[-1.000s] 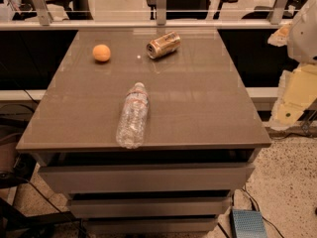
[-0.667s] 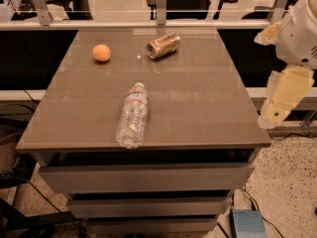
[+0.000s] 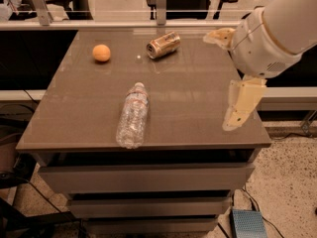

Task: Move water bottle near orange

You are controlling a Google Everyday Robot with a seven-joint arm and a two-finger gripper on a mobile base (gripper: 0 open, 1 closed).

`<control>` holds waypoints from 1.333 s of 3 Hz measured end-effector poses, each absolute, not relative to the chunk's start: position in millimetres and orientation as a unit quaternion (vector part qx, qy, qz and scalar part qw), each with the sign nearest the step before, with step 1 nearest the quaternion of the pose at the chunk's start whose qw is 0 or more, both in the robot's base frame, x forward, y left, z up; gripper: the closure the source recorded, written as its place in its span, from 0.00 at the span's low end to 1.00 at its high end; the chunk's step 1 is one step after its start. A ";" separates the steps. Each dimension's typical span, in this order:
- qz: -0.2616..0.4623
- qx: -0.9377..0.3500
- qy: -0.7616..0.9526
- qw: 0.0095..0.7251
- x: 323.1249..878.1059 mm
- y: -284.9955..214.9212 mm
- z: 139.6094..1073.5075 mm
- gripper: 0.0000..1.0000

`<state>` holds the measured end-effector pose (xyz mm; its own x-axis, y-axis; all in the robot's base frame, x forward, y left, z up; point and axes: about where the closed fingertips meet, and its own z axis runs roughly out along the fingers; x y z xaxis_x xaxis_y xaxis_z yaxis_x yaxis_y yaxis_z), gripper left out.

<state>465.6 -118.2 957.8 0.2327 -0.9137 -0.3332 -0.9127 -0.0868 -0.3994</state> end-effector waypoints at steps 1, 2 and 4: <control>0.004 -0.797 0.531 0.288 465.7 -80.4 949.7 0.00; -0.009 -0.817 0.499 0.288 464.5 -79.5 951.9 0.00; -0.019 -0.853 0.450 0.264 462.9 -67.6 949.5 0.00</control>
Offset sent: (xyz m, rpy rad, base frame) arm 0.0002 0.0305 -0.0063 0.0027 -0.0491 0.1616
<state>462.9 -67.6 949.5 0.5941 -0.7779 -0.2049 -0.7577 -0.4555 -0.4673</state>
